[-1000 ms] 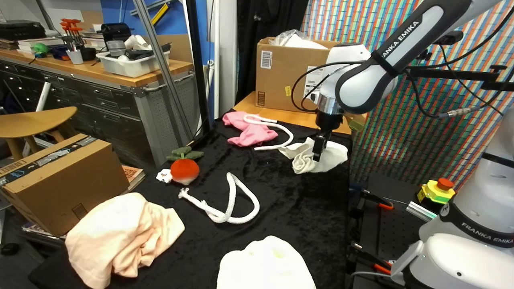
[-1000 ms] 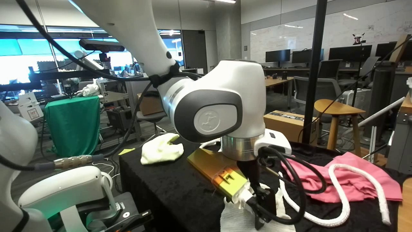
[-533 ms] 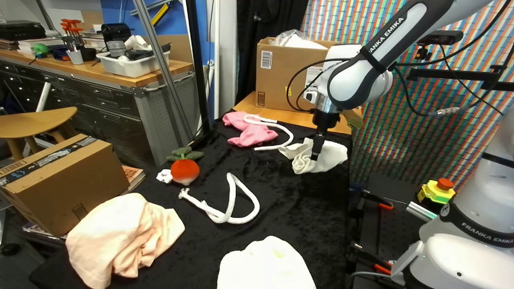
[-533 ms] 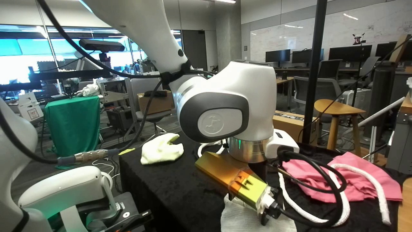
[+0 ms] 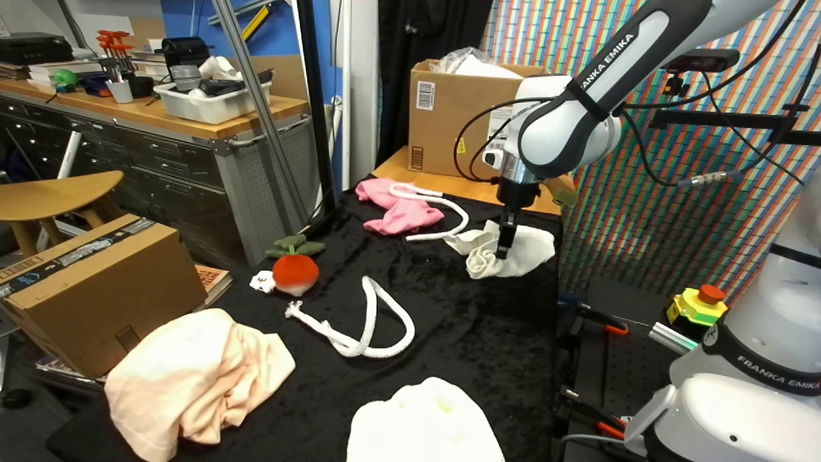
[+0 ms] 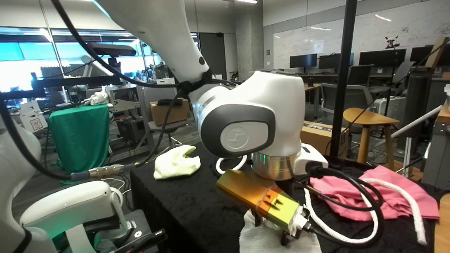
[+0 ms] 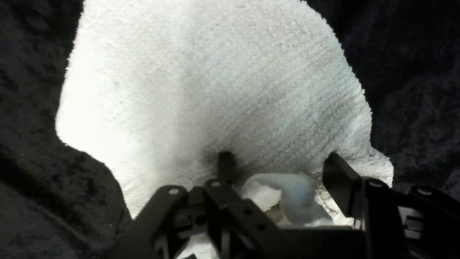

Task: Move the things on the table to the back right corner

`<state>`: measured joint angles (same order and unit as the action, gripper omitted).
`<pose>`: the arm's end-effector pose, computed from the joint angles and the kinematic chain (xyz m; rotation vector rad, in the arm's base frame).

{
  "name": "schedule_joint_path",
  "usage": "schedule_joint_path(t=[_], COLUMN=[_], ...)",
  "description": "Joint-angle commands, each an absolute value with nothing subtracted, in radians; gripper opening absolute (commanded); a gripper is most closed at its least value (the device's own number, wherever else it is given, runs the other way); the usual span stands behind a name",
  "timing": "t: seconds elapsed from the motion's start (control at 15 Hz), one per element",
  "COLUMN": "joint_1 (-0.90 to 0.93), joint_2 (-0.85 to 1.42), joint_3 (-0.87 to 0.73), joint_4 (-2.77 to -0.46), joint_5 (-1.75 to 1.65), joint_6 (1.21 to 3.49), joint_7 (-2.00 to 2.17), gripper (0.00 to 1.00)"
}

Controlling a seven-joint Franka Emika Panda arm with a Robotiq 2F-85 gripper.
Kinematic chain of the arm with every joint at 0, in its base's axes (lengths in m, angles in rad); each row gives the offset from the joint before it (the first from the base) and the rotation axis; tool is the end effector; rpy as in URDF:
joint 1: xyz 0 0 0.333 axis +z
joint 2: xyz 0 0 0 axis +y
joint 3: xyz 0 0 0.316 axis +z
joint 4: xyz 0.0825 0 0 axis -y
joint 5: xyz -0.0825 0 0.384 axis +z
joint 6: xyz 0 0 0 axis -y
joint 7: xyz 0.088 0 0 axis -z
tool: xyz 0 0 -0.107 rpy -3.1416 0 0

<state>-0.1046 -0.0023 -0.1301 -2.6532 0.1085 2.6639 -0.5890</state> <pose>0.4124 -0.1018 0.2434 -3.0740 -0.3992 -0.0499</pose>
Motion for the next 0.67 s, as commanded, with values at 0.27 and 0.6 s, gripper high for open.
schedule_joint_path(t=[0.27, 0.6], joint_1=[-0.109, -0.105], joint_2=[-0.01, -0.061], joint_3=[-0.124, -0.121], joint_4=[-2.652, -2.666], joint_5=[0.076, 0.029], joint_6=[2.678, 2.654], joint_7=[-0.59, -0.567], gripper=[0.1, 0.09])
